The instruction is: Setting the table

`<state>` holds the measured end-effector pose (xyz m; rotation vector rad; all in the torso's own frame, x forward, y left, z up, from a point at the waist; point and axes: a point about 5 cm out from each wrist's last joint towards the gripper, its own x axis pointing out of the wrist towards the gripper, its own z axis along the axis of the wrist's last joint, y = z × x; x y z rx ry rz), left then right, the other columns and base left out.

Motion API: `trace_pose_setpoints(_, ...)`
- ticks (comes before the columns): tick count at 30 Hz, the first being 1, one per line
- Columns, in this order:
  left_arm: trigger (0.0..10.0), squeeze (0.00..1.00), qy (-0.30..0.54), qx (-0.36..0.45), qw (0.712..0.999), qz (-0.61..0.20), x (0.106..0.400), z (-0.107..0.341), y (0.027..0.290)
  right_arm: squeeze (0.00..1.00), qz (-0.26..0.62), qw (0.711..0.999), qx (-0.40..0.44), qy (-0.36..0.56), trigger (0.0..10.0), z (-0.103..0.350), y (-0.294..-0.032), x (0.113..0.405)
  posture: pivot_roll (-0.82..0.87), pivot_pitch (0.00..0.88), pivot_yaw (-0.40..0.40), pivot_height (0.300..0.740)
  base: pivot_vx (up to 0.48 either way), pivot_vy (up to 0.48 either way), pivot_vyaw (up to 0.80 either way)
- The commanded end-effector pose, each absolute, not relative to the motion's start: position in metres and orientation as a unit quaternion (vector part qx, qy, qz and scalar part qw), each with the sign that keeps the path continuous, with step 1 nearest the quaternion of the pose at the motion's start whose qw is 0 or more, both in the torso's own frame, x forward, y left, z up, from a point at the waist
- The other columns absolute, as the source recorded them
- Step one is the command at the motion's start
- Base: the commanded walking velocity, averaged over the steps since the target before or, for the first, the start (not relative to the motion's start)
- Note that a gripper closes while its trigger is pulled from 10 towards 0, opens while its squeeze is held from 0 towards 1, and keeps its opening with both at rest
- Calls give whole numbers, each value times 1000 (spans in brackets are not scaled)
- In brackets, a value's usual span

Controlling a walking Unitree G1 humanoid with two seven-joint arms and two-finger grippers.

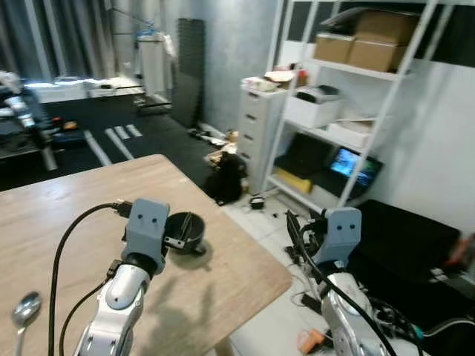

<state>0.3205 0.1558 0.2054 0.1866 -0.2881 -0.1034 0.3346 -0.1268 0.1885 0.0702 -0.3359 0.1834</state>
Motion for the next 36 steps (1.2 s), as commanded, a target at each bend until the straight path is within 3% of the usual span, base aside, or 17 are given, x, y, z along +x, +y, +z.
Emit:
trace_pose_setpoints(1, 10000, 0, -134, 95, 985, -56, 321, 201, 154, 0, 86, 983, 38, -157, 10000, 184, -130, 334, 60, 50, 31, 740, 0, 0, -750)
trace_pose_setpoints(36, 10000, 0, -136, 94, 984, -62, 322, 201, 150, 0, 84, 984, 37, -156, 10000, 183, -131, 332, 56, 55, 33, 740, 0, 0, -751)
